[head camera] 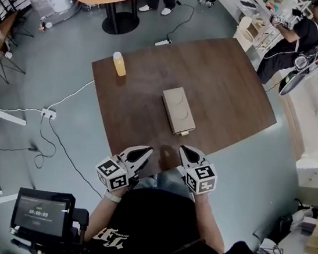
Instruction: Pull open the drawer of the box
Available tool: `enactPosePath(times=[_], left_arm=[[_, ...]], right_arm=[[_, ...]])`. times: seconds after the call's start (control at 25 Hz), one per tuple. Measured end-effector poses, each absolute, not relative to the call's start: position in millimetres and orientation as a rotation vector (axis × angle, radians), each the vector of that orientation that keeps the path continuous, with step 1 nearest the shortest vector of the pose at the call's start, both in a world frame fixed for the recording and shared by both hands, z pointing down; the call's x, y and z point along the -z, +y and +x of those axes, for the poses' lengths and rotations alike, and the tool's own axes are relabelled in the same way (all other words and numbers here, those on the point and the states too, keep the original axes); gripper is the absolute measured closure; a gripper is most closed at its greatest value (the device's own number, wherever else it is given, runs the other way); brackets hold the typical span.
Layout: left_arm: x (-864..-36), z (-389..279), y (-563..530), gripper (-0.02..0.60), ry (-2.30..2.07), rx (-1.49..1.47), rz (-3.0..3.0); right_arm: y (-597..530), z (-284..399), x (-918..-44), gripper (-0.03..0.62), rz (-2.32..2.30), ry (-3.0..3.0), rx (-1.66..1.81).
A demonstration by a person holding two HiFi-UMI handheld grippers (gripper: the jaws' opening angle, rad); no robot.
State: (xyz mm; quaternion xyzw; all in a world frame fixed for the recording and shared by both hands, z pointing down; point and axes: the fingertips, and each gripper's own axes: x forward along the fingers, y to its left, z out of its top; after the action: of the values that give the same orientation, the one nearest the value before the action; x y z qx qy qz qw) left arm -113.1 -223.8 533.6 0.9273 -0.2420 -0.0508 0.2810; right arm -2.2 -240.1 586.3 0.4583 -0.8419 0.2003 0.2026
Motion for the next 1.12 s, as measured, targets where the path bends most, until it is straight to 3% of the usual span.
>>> enactPosePath(times=[0.28,0.6,0.76,1.12], left_arm=[[-541,-109,-235,0.581,-0.696,0.122,2.465],[-541,-119,-244,0.581,-0.764,0.114,2.472],[-543,-116,-247,0.581,-0.766,0.098,2.469],[-540,-101,-247,0.581,-0.755,0.079,2.463]], right_arm=[[-261,22,-629,0.608,1.31,-2.304,-0.568],[-277,35,-677,0.528,1.319,-2.166,-0.568],[-282,46,-713,0.429,1.315,-2.081,-0.645],[-293,66,-763,0.423,1.314,-1.961,-0.706]])
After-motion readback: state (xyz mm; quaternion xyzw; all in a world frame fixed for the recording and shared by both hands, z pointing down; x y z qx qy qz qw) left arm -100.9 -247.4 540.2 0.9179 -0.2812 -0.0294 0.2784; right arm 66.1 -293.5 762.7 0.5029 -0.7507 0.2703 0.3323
